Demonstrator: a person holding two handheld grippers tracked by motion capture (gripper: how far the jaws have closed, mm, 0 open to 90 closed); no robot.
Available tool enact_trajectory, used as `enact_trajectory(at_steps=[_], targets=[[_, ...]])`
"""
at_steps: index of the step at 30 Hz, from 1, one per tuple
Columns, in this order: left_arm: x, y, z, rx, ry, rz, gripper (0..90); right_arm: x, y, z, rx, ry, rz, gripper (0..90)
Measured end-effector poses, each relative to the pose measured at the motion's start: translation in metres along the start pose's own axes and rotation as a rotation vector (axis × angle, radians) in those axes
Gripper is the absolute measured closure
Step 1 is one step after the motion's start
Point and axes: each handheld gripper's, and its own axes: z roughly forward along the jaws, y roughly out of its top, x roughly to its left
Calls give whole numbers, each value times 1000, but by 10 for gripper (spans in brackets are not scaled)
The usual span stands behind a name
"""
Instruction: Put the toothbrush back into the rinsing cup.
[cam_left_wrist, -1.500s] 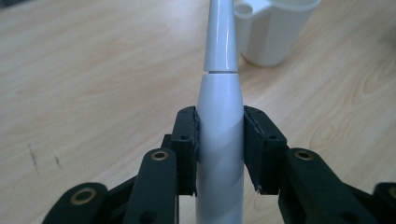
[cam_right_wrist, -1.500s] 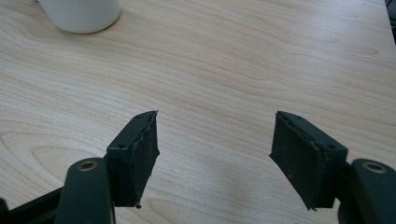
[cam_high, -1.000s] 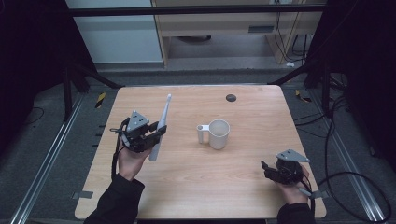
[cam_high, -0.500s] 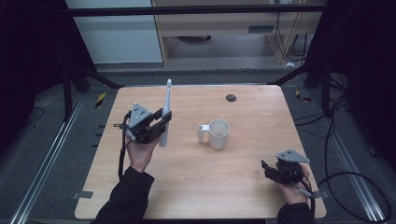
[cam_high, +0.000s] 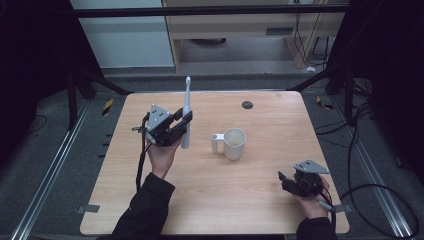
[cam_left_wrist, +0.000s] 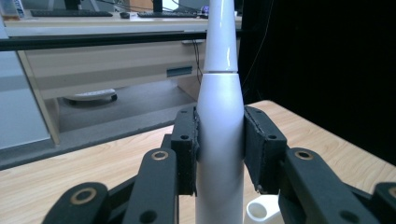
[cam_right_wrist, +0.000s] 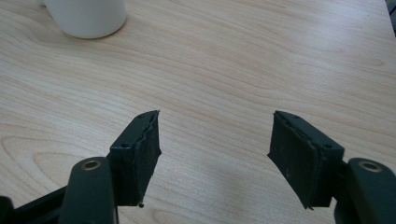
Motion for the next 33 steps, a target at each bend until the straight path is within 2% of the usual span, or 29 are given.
enact_trajectory(at_steps=[3,18,33], targets=[[-2,1,5,-20,-6,-5,661,1,0,0,-3,1,-2,333],[-23,6,32,-63,-58,-16,661,0,0,0,-5,5,-3,337],[-43,13,50,-106,-103,-26,661,-1,-1,0,-15,9,-4,341]])
